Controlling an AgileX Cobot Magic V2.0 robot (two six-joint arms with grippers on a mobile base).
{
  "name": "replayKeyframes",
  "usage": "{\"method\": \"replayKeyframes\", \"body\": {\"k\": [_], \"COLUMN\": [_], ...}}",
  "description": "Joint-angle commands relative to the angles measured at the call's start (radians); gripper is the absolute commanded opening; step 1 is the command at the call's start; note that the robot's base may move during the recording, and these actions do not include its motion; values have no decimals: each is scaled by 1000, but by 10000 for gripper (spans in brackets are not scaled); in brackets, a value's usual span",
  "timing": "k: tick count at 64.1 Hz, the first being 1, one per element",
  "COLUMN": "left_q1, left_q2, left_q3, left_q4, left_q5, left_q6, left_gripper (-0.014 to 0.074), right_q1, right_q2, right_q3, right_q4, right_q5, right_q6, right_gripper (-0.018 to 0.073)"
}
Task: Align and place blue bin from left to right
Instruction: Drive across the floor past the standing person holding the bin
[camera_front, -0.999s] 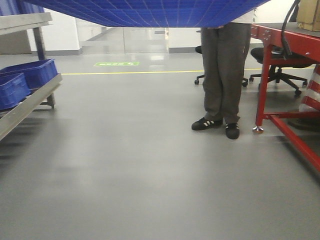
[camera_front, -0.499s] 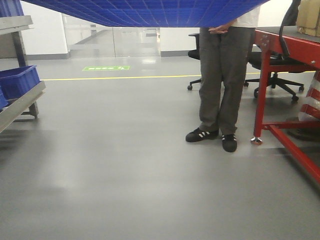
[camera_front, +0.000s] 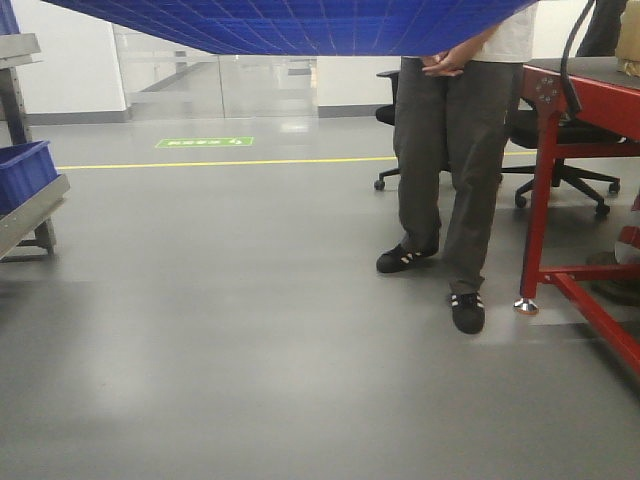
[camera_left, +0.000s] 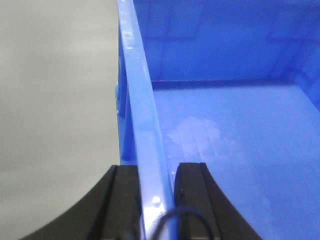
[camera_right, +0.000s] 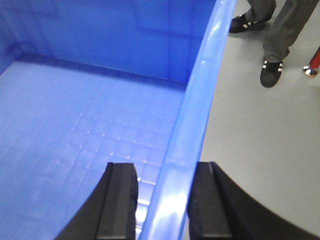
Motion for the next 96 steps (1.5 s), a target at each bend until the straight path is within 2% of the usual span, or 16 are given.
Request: {"method": "replayKeyframes", "body": {"k": [1, 96], "left_q1": [-27, -27], "left_q2": [-40, -40], "left_q3": [-20, -20], "left_q4": [-145, -145], "left_q5": [-67, -67], "left_q6": [21, 21], "left_gripper": [-111, -111], "right_q1": [10, 10], "right_q2": [-13, -13], "right_q3": [-14, -14], "right_q4": [52, 52], "right_q5": [-115, -115], "right_q6": [16, 16], "right_gripper": [-70, -70]}}
